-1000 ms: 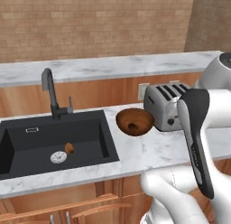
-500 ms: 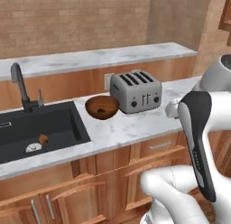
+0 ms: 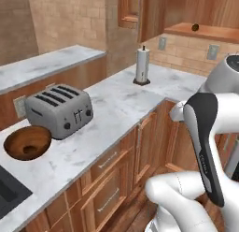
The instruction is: Pick the sweet potatos from the cabinet and place them in one bowl. Pick the potato from the sink and place it in the other bowl.
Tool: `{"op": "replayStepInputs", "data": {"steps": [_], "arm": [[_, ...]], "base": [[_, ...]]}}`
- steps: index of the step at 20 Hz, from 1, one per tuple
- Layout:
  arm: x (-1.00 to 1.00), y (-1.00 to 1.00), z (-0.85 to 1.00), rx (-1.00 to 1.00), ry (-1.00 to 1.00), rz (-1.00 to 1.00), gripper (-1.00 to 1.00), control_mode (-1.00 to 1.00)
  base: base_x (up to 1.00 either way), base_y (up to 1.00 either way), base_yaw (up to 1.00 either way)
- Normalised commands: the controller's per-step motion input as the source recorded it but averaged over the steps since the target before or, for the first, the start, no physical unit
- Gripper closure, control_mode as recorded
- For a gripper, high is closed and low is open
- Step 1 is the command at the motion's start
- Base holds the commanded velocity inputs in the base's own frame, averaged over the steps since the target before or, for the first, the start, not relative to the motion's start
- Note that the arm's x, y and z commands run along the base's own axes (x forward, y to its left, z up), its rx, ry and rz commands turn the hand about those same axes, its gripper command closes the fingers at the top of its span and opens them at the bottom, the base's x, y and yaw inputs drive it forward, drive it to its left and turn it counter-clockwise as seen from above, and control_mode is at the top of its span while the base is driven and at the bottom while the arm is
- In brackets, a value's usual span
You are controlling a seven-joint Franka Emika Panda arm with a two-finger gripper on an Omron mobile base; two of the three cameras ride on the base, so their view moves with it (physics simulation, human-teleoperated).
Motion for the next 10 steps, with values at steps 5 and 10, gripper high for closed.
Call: {"op": "replayStepInputs", "data": {"steps": [5, 10], "arm": [[0.0, 0.0, 0.0, 0.0, 0.0, 0.0, -1.0, 1.0], [0.0, 0.0, 0.0, 0.0, 0.0, 0.0, -1.0, 1.0]], "base": [[0.01, -0.09, -0.86], [-0.1, 0.12, -0.77]]}}
